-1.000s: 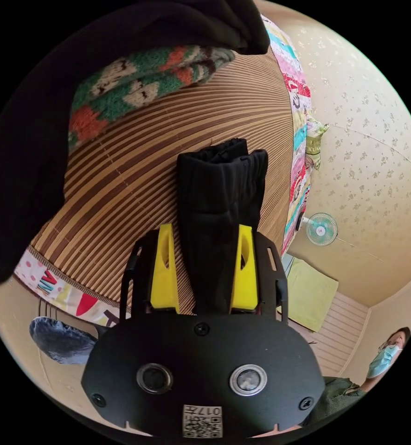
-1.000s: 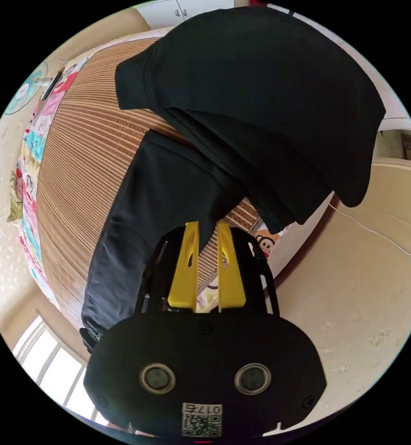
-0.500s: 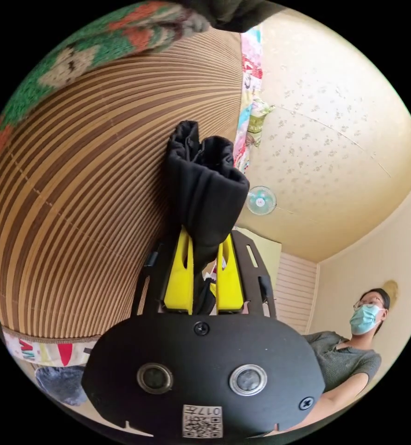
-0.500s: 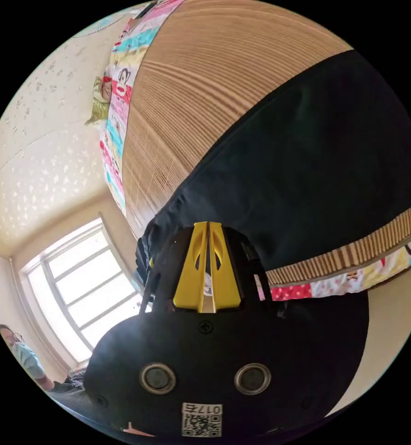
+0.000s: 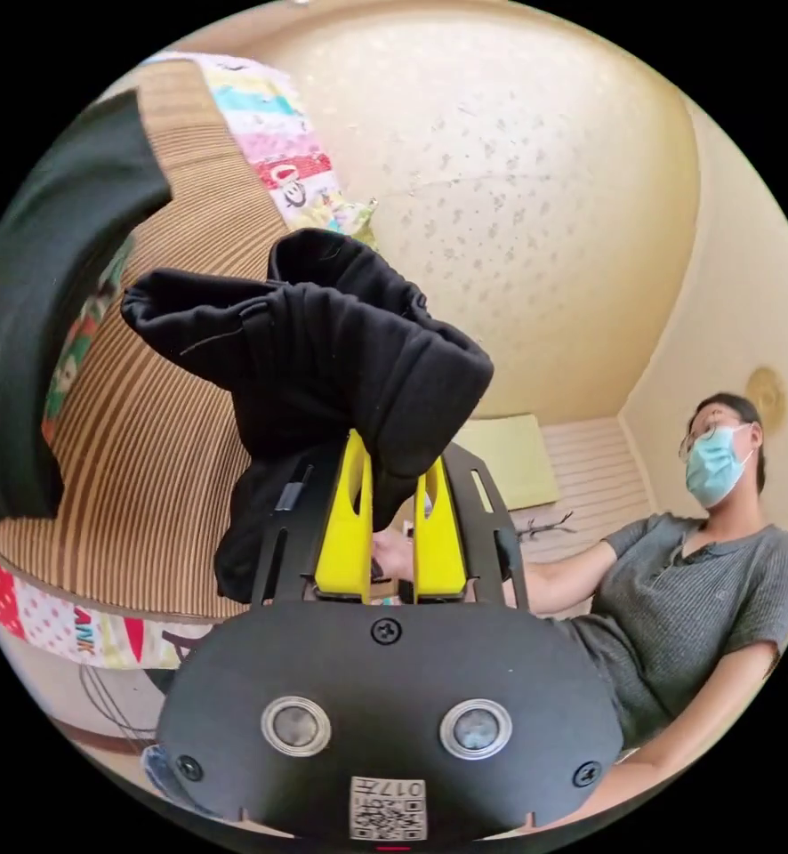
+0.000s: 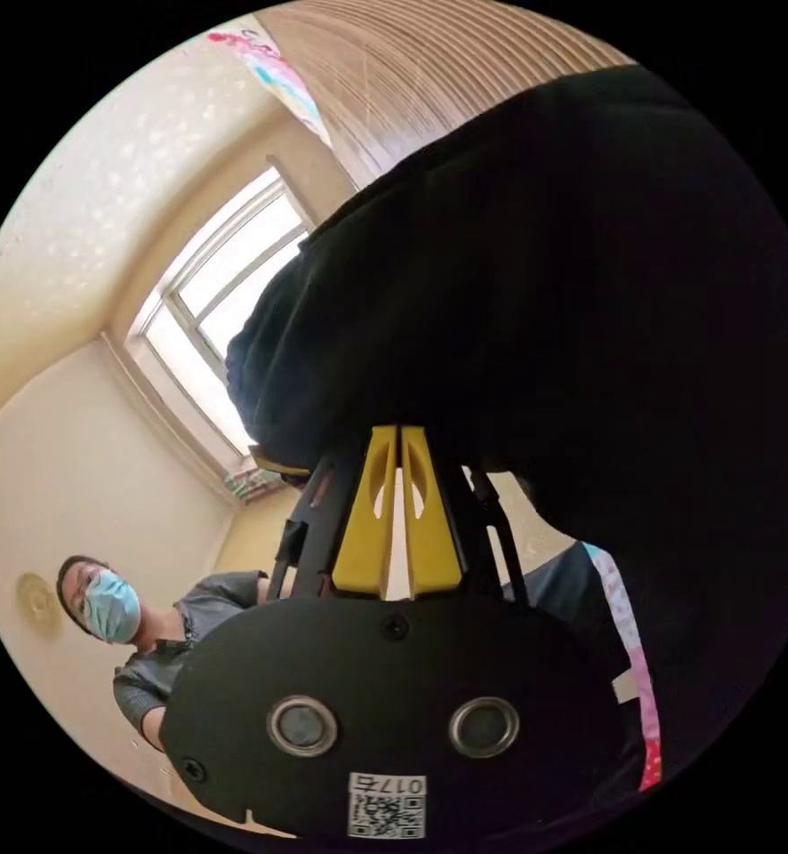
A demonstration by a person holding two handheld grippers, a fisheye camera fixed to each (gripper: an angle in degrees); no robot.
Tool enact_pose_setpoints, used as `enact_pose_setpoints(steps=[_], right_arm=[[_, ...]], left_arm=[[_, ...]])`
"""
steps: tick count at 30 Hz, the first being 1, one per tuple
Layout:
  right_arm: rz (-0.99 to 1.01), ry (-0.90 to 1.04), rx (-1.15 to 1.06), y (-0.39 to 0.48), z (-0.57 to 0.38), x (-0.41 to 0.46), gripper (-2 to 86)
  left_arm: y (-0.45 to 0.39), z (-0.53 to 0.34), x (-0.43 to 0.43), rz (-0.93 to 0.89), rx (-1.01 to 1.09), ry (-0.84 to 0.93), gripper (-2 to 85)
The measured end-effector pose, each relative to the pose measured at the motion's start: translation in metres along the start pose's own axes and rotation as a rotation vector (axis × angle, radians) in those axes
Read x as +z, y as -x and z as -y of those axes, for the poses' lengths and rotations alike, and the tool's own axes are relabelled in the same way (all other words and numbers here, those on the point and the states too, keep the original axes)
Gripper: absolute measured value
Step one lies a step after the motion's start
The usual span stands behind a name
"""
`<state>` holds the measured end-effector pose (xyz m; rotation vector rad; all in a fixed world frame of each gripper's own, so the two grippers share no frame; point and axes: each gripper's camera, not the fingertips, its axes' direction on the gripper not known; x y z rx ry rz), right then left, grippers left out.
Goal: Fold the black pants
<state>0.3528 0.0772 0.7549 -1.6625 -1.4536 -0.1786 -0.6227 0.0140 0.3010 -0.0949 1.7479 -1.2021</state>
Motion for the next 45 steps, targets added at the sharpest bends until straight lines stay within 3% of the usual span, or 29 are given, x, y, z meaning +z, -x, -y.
enact_pose_setpoints(steps=[4, 7, 9, 11, 13, 15, 19, 22, 28, 32, 34, 36, 38, 43, 45], right_arm=[[-0.198, 0.057, -0.024, 0.004, -0.052, -0.061, 0.4], [-0.225, -0.117, 0.077, -0.026, -0.115, -0.143, 0.4], [-0.207, -0.346, 0.189, -0.056, -0.179, -0.209, 0.4], [-0.233, -0.529, 0.309, -0.074, -0.231, -0.249, 0.4], [-0.276, -0.684, 0.406, -0.083, -0.278, -0.278, 0.3], [-0.313, -0.795, 0.420, -0.085, -0.316, -0.296, 0.3], [-0.380, -0.799, 0.311, -0.074, -0.320, -0.293, 0.3], [-0.474, -0.700, 0.226, -0.060, -0.287, -0.267, 0.3], [-0.719, -0.480, 0.017, -0.011, -0.200, -0.192, 0.4], [-0.970, -0.339, 0.140, -0.024, -0.161, -0.152, 0.4], [-1.015, -0.352, 0.198, -0.037, -0.157, -0.146, 0.4], [-0.957, -0.403, 0.228, -0.053, -0.154, -0.142, 0.4], [-0.809, -0.420, 0.218, -0.065, -0.148, -0.139, 0.4], [-0.270, -0.315, 0.069, -0.104, -0.125, -0.119, 0.5], [0.035, -0.206, 0.012, -0.124, -0.123, -0.116, 0.4]], left_arm=[[-0.080, 0.002, 0.106, 0.162, 0.282, 0.301, 8.5], [-0.106, -0.024, 0.220, 0.238, 0.410, 0.534, 11.6], [-0.106, -0.048, 0.286, 0.252, 0.423, 0.671, 13.2], [-0.096, -0.067, 0.325, 0.145, 0.420, 0.780, 12.1], [-0.065, -0.070, 0.333, 0.074, 0.307, 0.747, 7.6], [-0.034, -0.063, 0.321, 0.130, 0.192, 0.675, 7.9], [0.046, -0.044, 0.270, 0.422, -0.061, 0.480, 14.1], [0.109, -0.039, 0.256, 0.584, -0.229, 0.473, 19.1], [0.206, -0.060, 0.317, 0.263, -0.483, 0.778, 20.5], [0.205, -0.059, 0.317, 0.177, -0.467, 0.776, 10.9], [0.182, -0.049, 0.301, -0.072, -0.421, 0.665, 8.2], [0.154, -0.039, 0.291, -0.256, -0.373, 0.579, 7.8], [0.112, -0.029, 0.285, -0.278, -0.267, 0.559, 7.7], [-0.035, 0.004, 0.288, 0.066, 0.121, 0.645, 7.5], [-0.075, 0.010, 0.300, 0.121, 0.237, 0.725, 7.5]])
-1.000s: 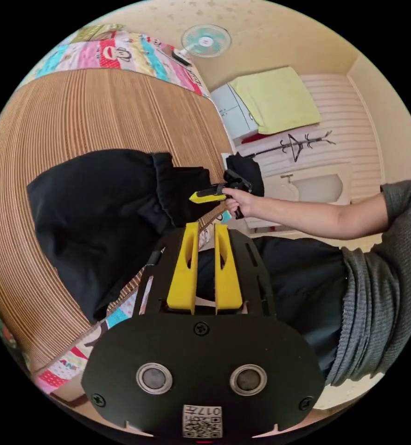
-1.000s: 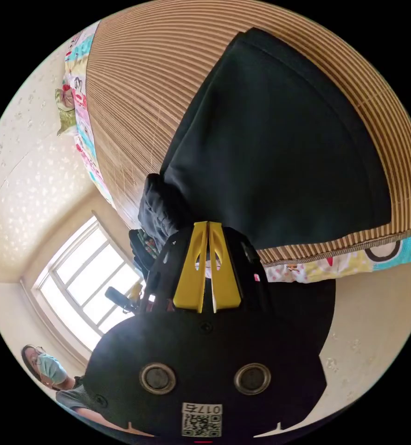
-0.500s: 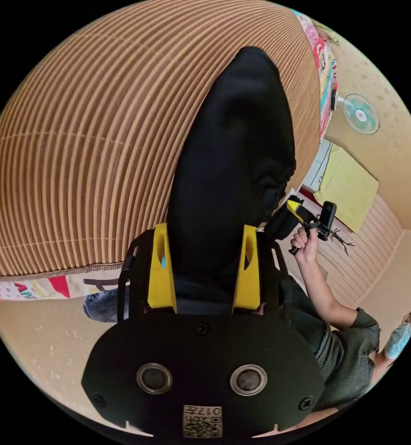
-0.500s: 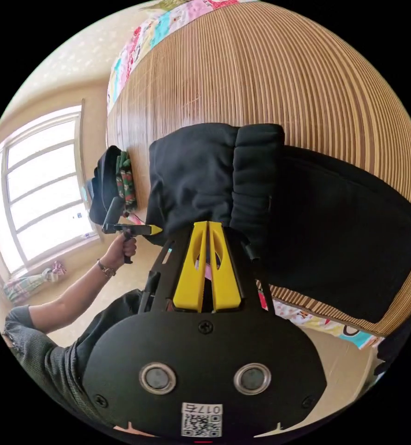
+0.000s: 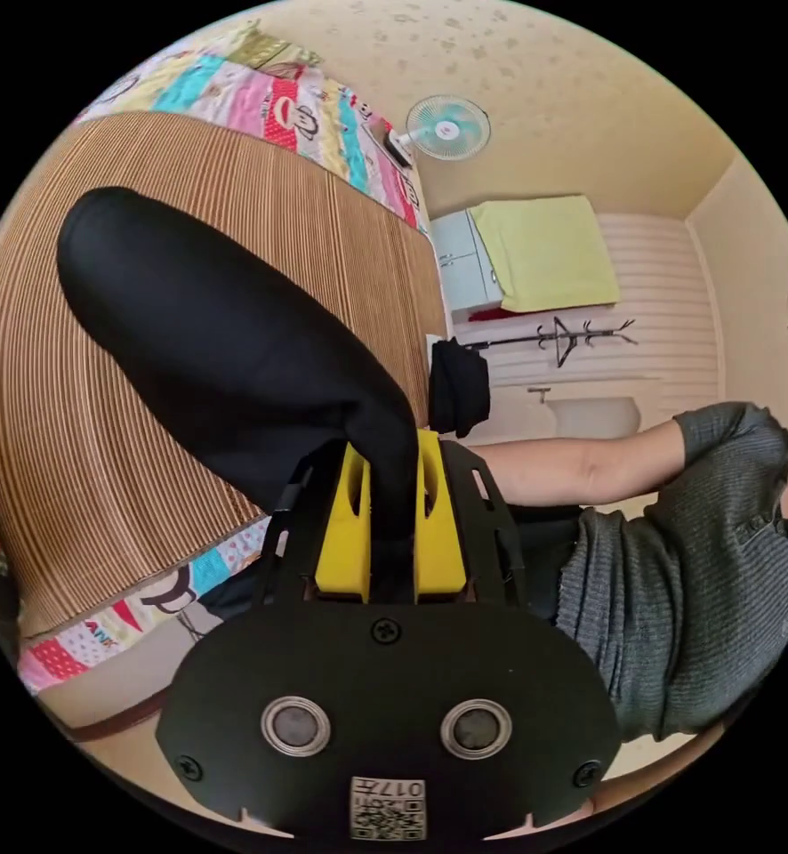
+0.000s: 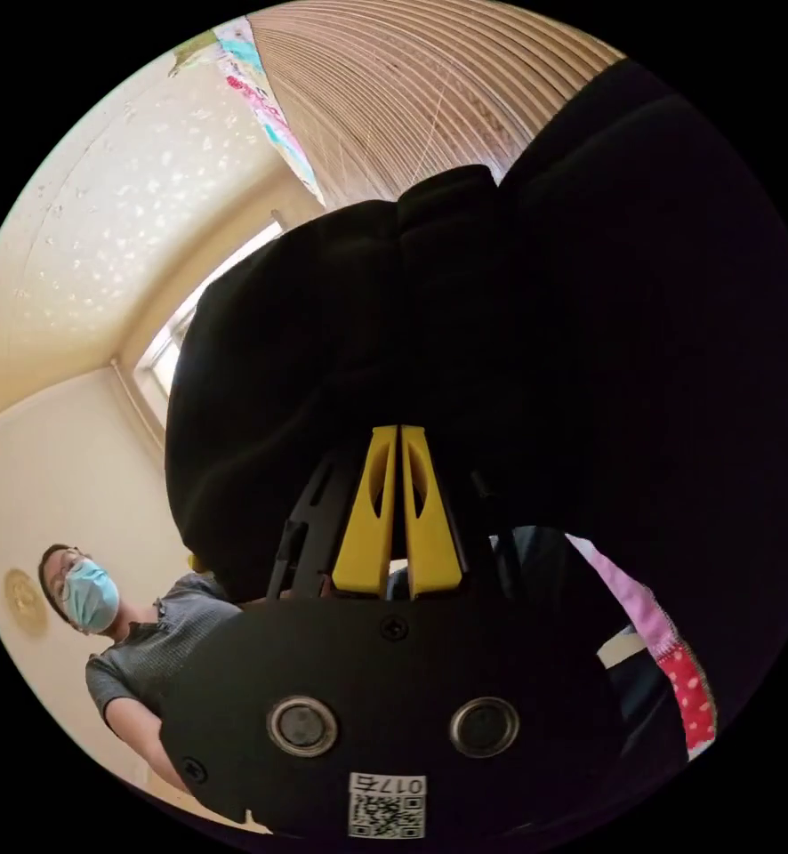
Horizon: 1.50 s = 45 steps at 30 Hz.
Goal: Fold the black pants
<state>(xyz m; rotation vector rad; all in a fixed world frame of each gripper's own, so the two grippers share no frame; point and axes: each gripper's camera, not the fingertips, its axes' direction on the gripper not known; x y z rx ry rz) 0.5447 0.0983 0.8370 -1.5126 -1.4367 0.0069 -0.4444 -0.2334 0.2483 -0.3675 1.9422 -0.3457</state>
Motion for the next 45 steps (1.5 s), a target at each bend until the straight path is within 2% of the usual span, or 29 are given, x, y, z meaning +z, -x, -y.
enact_pose_setpoints(steps=[2, 4, 7, 9, 11, 13, 14, 16, 18, 22, 24, 27, 29, 30, 32, 33, 35, 38, 39, 40, 42, 45], right_arm=[[0.086, 0.054, -0.046, -0.002, -0.008, -0.010, 0.4], [0.033, 0.103, -0.095, 0.005, -0.020, -0.031, 0.4], [-0.213, 0.110, -0.075, 0.011, -0.049, -0.080, 0.4], [-0.407, 0.016, 0.020, 0.007, -0.079, -0.134, 0.6], [-0.484, -0.096, 0.120, 0.002, -0.104, -0.179, 0.7], [-0.508, -0.236, 0.199, -0.002, -0.132, -0.220, 1.0], [-0.480, -0.312, 0.201, -0.004, -0.151, -0.243, 1.2], [-0.409, -0.401, 0.179, -0.010, -0.175, -0.268, 1.9], [-0.297, -0.487, 0.161, -0.026, -0.200, -0.282, 3.8], [-0.062, -0.477, 0.101, -0.060, -0.210, -0.265, 9.6], [0.019, -0.416, 0.091, -0.080, -0.202, -0.238, 17.3], [-0.003, -0.350, 0.090, -0.090, -0.184, -0.207, 23.9], [-0.017, -0.338, 0.083, -0.092, -0.170, -0.192, 25.1], [-0.022, -0.341, 0.088, -0.095, -0.162, -0.185, 25.5], [-0.022, -0.348, 0.112, -0.101, -0.149, -0.176, 25.5], [-0.015, -0.352, 0.125, -0.106, -0.141, -0.172, 25.0], [0.009, -0.360, 0.114, -0.111, -0.132, -0.169, 24.3], [-0.007, -0.329, 0.129, -0.123, -0.123, -0.172, 22.9], [-0.011, -0.294, 0.116, -0.128, -0.122, -0.174, 22.2], [-0.004, -0.283, 0.107, -0.130, -0.121, -0.176, 22.3], [0.053, -0.256, 0.087, -0.136, -0.120, -0.180, 23.3], [-0.031, -0.209, 0.071, -0.128, -0.116, -0.181, 23.9]], left_arm=[[-0.036, 0.017, 0.005, 0.065, 0.111, 0.068, 7.6], [-0.067, 0.041, 0.033, 0.088, 0.179, 0.152, 8.0], [-0.058, 0.068, 0.097, 0.006, 0.106, 0.234, 10.5], [-0.036, 0.073, 0.128, -0.115, 0.017, 0.261, 12.1], [-0.017, 0.066, 0.127, -0.213, -0.035, 0.169, 11.1], [0.011, 0.047, 0.099, -0.193, -0.149, 0.022, 8.6], [0.020, 0.043, 0.091, -0.156, -0.196, 0.005, 8.1], [0.060, 0.027, 0.056, -0.003, -0.365, -0.047, 13.1], [0.095, 0.017, 0.030, 0.047, -0.467, -0.089, 15.8], [0.162, 0.026, -0.019, 0.085, -0.583, -0.159, 17.6], [0.183, 0.050, -0.029, 0.104, -0.566, -0.137, 18.3], [0.217, 0.097, -0.019, 0.129, -0.539, 0.011, 21.2], [0.236, 0.119, 0.002, 0.074, -0.526, 0.153, 23.6], [0.245, 0.127, 0.021, -0.024, -0.509, 0.249, 25.0], [0.245, 0.132, 0.037, -0.019, -0.504, 0.362, 25.3], [0.239, 0.133, 0.036, 0.086, -0.495, 0.408, 21.4], [0.229, 0.124, 0.043, 0.105, -0.510, 0.462, 17.7], [0.217, 0.081, 0.079, -0.052, -0.567, 0.620, 11.4], [0.210, 0.061, 0.097, -0.199, -0.564, 0.658, 7.4], [0.207, 0.045, 0.099, -0.280, -0.570, 0.630, 6.9], [0.209, 0.030, 0.087, -0.323, -0.578, 0.530, 7.7], [0.217, 0.025, 0.027, -0.234, -0.576, 0.272, 12.2]])
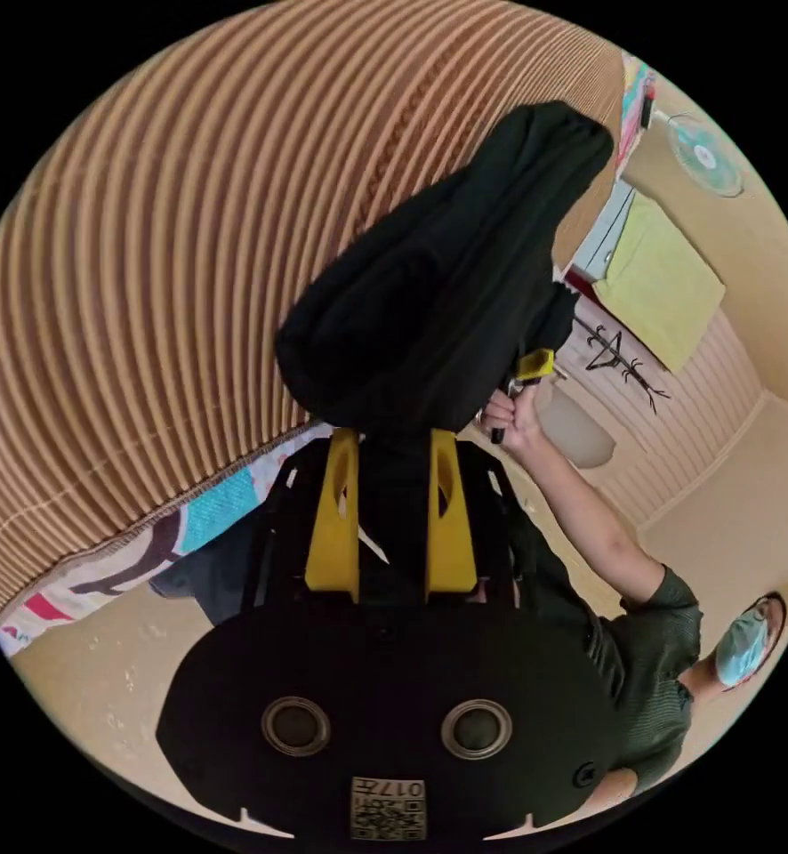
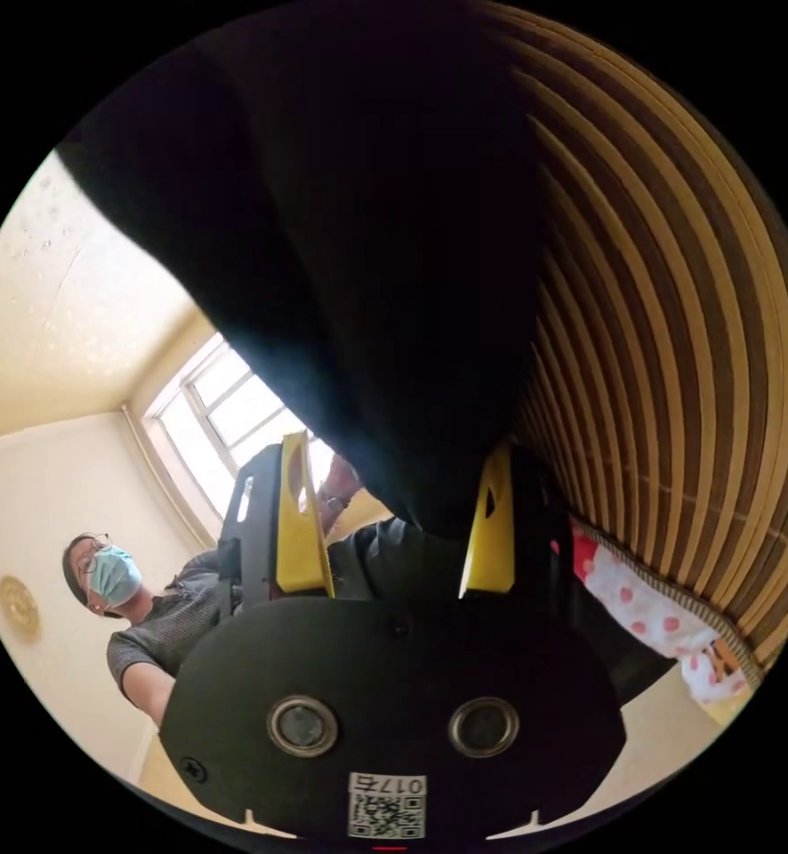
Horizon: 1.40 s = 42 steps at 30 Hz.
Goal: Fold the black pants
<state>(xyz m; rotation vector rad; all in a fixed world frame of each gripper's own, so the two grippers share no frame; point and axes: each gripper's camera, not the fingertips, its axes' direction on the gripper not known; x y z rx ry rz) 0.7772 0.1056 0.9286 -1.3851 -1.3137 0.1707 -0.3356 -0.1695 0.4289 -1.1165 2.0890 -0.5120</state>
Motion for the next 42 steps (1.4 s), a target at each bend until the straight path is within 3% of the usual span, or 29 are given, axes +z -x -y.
enact_pose_setpoints(steps=[4, 6, 9, 13, 17, 19, 21, 33, 37, 42], right_arm=[[-0.159, 0.023, -0.001, 0.006, 0.004, 0.008, 21.6], [-0.183, 0.011, 0.004, 0.002, 0.004, 0.011, 20.6], [-0.156, -0.028, 0.028, -0.011, 0.000, 0.008, 20.2], [-0.083, -0.084, 0.031, -0.023, -0.005, 0.007, 21.2], [-0.105, -0.148, 0.046, -0.032, -0.017, 0.011, 19.4], [-0.104, -0.153, 0.057, -0.034, -0.023, 0.018, 17.5], [-0.032, -0.082, -0.007, -0.028, -0.031, 0.038, 15.1], [0.129, 0.136, -0.293, 0.123, 0.010, 0.226, 11.0], [0.129, 0.254, -0.401, 0.193, 0.043, 0.300, 10.5], [-0.013, 0.485, -0.592, 0.294, 0.060, 0.448, 10.7]], left_arm=[[-0.027, -0.018, -0.071, 0.190, 0.083, -0.281, 14.6], [-0.039, -0.008, -0.087, 0.194, 0.148, -0.339, 14.8], [-0.058, 0.035, -0.078, 0.164, 0.257, -0.226, 16.5], [-0.073, 0.076, 0.002, 0.116, 0.293, 0.155, 15.9], [-0.072, 0.055, 0.018, 0.044, 0.233, 0.107, 13.8], [-0.061, 0.038, 0.041, -0.121, 0.135, 0.210, 12.0], [-0.061, 0.018, 0.040, -0.144, 0.122, 0.227, 11.3], [-0.124, -0.121, -0.140, -0.198, 0.136, -0.139, 8.7], [-0.166, -0.179, -0.212, -0.117, 0.222, -0.281, 8.5], [-0.184, -0.294, -0.256, 0.036, 0.214, -0.495, 8.5]])
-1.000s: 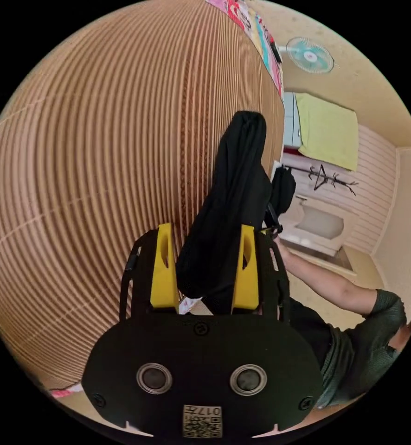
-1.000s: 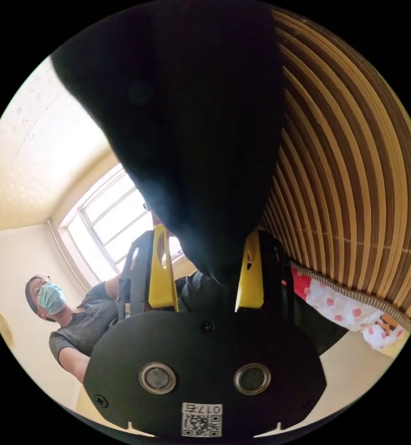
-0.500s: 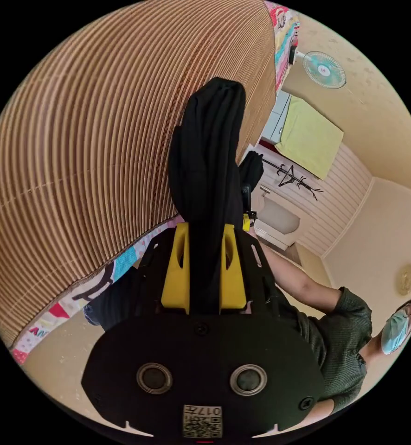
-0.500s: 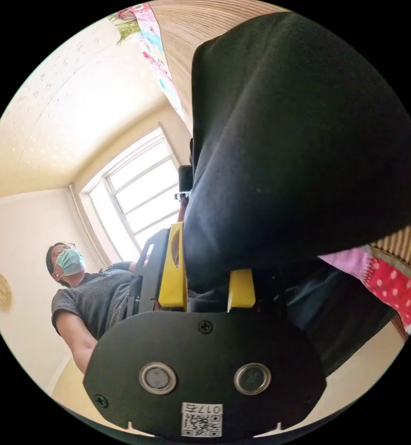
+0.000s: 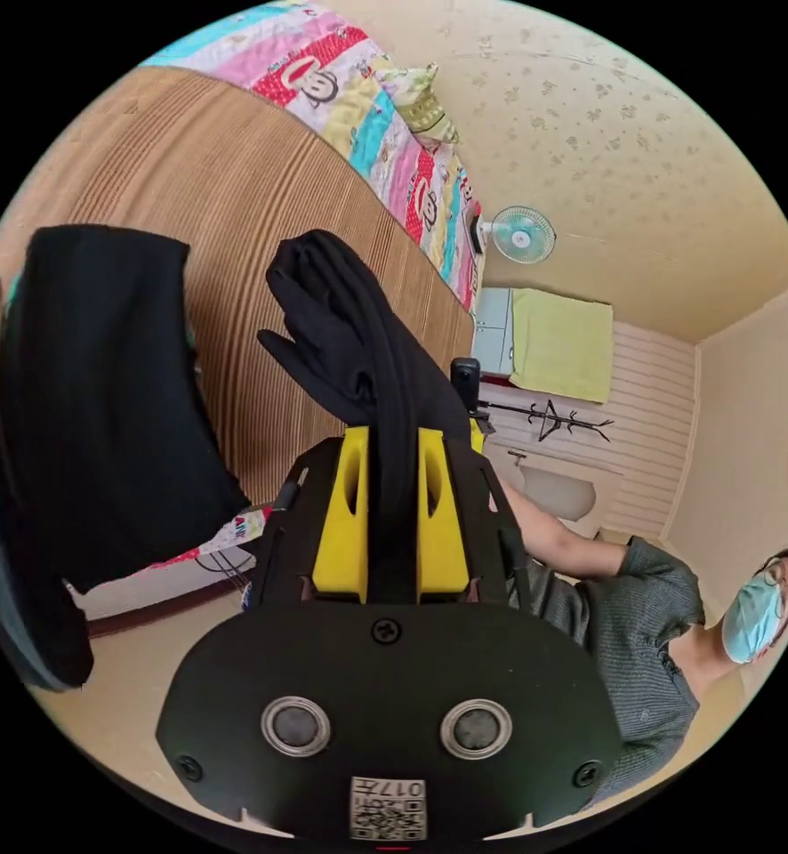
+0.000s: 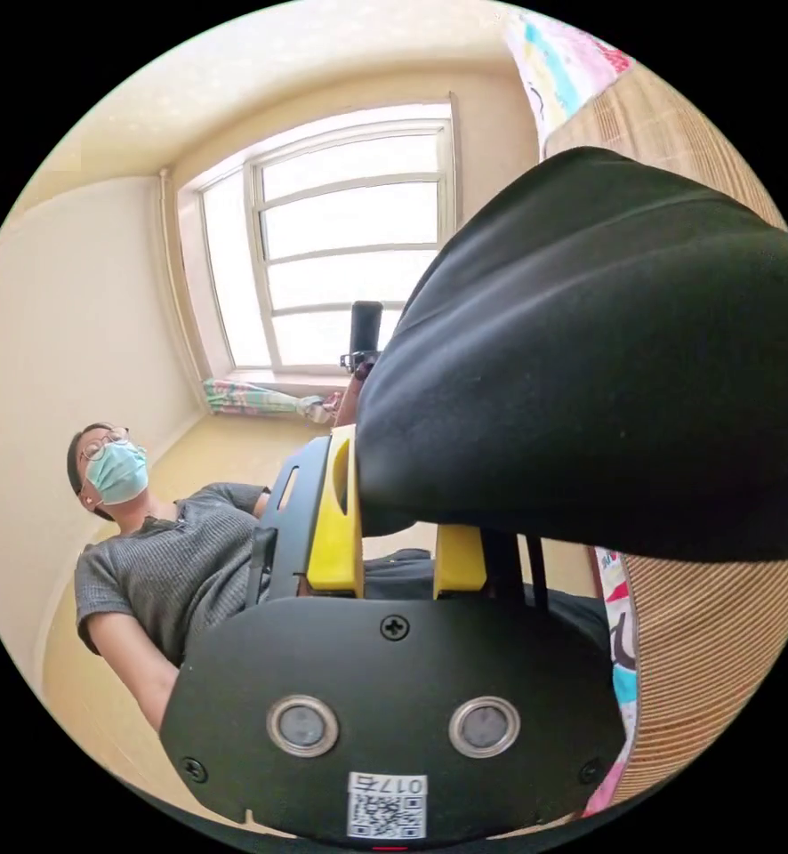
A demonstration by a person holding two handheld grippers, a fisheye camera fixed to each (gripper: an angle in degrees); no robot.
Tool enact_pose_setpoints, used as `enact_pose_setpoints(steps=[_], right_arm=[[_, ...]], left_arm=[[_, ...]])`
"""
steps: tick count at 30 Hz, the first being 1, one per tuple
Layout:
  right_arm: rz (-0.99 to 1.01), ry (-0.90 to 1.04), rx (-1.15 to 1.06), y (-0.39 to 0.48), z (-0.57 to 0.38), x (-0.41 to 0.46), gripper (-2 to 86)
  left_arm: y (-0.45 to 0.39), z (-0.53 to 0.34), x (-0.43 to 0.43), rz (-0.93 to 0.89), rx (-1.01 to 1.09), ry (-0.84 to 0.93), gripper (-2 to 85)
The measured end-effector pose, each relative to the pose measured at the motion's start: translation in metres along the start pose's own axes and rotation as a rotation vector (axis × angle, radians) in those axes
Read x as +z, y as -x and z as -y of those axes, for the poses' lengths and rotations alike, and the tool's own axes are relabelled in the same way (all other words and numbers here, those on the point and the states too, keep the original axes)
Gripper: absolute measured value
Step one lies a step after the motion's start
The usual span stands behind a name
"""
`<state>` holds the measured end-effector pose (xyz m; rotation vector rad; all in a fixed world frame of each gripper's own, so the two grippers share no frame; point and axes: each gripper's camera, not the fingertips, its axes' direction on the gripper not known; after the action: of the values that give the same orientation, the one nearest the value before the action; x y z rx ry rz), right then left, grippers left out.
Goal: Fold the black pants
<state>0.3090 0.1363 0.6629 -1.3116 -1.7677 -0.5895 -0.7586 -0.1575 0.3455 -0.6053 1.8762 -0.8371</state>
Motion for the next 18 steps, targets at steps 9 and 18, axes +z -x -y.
enact_pose_setpoints(steps=[9, 18], right_arm=[[-0.559, 0.412, 0.340, -0.048, 0.077, 0.150, 14.8], [-0.623, 0.109, 0.981, -0.048, -0.145, -0.056, 1.5]], left_arm=[[0.108, -0.255, -0.033, 0.158, -0.527, -0.555, 11.5], [0.071, -0.335, 0.094, 0.364, -0.433, -0.673, 5.3]])
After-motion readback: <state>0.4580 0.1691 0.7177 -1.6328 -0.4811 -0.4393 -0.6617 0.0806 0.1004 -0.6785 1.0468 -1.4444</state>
